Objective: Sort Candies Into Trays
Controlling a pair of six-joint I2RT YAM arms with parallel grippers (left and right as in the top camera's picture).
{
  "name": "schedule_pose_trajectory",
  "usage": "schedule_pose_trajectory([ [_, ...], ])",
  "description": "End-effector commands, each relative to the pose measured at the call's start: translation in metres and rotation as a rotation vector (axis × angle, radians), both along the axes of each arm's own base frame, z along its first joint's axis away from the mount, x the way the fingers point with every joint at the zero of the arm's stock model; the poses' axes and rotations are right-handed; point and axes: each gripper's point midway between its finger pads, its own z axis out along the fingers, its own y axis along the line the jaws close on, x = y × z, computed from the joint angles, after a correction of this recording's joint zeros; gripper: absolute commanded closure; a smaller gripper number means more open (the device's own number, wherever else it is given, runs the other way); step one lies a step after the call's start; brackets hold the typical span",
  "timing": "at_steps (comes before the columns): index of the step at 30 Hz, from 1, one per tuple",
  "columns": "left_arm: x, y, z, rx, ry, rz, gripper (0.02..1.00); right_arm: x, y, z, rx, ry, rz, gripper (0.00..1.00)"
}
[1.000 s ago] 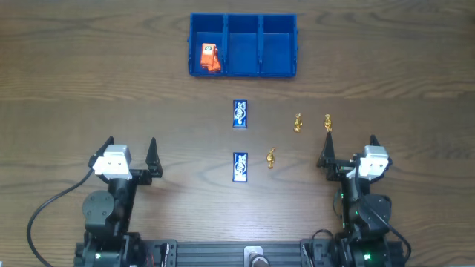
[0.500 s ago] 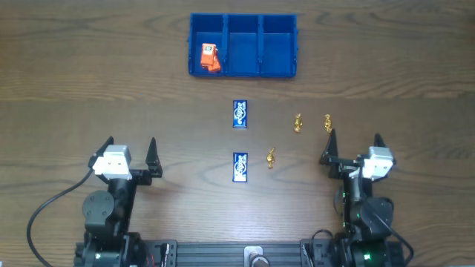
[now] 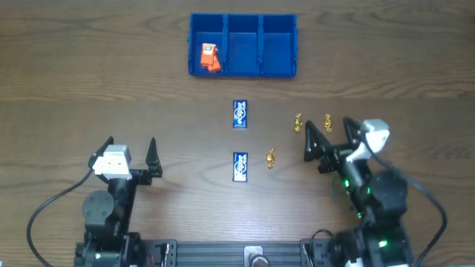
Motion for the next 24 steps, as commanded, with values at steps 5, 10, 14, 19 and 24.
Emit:
schedule_pose_trajectory([
  [5, -0.002, -0.001, -0.015, 0.017, 0.047, -0.014, 0.020, 0.039, 0.084, -0.024, -0.186, 0.423, 0.248, 0.003],
  [10, -0.002, -0.001, -0.015, 0.017, 0.047, -0.014, 0.020, 0.028, 0.130, -0.080, -0.295, 0.710, 0.338, 0.003],
  [14, -0.002, -0.001, -0.015, 0.017, 0.047, -0.014, 0.020, 0.004, 0.143, -0.127, -0.380, 0.916, 0.330, 0.003],
  [19, -0.002, -0.001, -0.015, 0.017, 0.047, -0.014, 0.020, -0.017, 0.157, -0.167, -0.457, 1.037, 0.303, 0.003],
  [24, -0.002, -0.001, -0.015, 0.017, 0.047, -0.014, 0.020, -0.033, 0.172, -0.193, -0.489, 1.100, 0.307, 0.003],
])
